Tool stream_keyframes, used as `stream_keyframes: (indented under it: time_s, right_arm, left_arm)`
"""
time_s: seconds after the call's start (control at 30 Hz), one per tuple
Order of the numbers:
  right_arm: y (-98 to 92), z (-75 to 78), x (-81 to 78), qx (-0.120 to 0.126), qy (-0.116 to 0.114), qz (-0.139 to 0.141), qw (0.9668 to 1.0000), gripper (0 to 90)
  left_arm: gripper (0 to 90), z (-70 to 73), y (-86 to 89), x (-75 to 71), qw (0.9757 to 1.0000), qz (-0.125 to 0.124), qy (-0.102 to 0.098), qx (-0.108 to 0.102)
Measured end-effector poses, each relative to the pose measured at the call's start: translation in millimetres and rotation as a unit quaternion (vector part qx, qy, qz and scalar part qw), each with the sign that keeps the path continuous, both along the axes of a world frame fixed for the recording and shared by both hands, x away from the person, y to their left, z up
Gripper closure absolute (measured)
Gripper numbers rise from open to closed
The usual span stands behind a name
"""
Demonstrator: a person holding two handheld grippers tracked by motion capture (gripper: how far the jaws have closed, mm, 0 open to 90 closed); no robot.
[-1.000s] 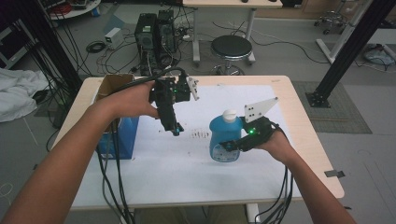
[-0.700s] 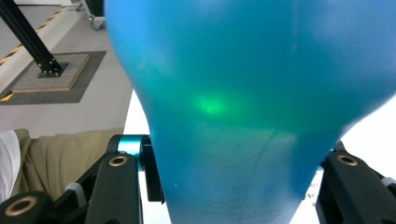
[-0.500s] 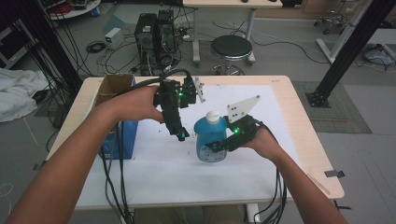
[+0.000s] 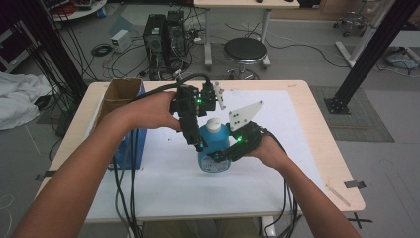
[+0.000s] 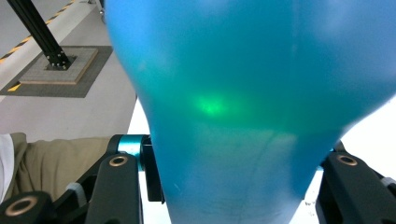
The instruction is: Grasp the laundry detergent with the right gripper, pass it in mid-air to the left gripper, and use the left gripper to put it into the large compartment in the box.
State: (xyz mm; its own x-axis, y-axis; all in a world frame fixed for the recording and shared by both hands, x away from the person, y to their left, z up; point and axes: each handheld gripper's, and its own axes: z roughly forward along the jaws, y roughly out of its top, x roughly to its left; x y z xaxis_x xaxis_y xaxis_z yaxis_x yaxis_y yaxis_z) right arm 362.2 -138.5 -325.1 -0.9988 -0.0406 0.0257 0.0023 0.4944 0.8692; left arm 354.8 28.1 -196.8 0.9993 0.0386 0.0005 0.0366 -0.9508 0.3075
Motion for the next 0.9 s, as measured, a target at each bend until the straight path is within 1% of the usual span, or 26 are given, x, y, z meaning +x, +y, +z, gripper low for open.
stream_keyframes:
  time_s: [0.2, 0.4, 0.67, 0.8, 0.9]
  right_arm:
    - [7.7, 0.5, -1.3, -0.003, -0.002, 0.005, 1.0000, 45.9]
    - [10.7, 1.7, -1.9, -0.003, -0.004, 0.006, 1.0000, 45.8]
    - [11.0, 4.1, -3.1, -0.003, -0.004, 0.006, 1.0000, 45.7]
    - [11.4, 4.3, -3.3, -0.005, -0.002, 0.004, 1.0000, 45.7]
    - [11.5, 4.4, -3.3, -0.005, -0.002, 0.003, 1.0000, 45.7]
  left_arm:
    - [4.0, -1.6, -4.5, 0.6, 1.0000, -0.003, 0.002, 0.002]
    - [4.0, -5.5, -9.4, 1.2, 1.0000, -0.007, 0.005, 0.002]
    - [4.0, -10.6, -13.8, 3.4, 0.9999, -0.011, 0.006, 0.008]
    - [4.0, -12.3, -15.0, 3.1, 0.9999, -0.011, 0.004, 0.006]
    - [4.0, -13.3, -15.1, 3.2, 0.9998, -0.014, 0.002, 0.012]
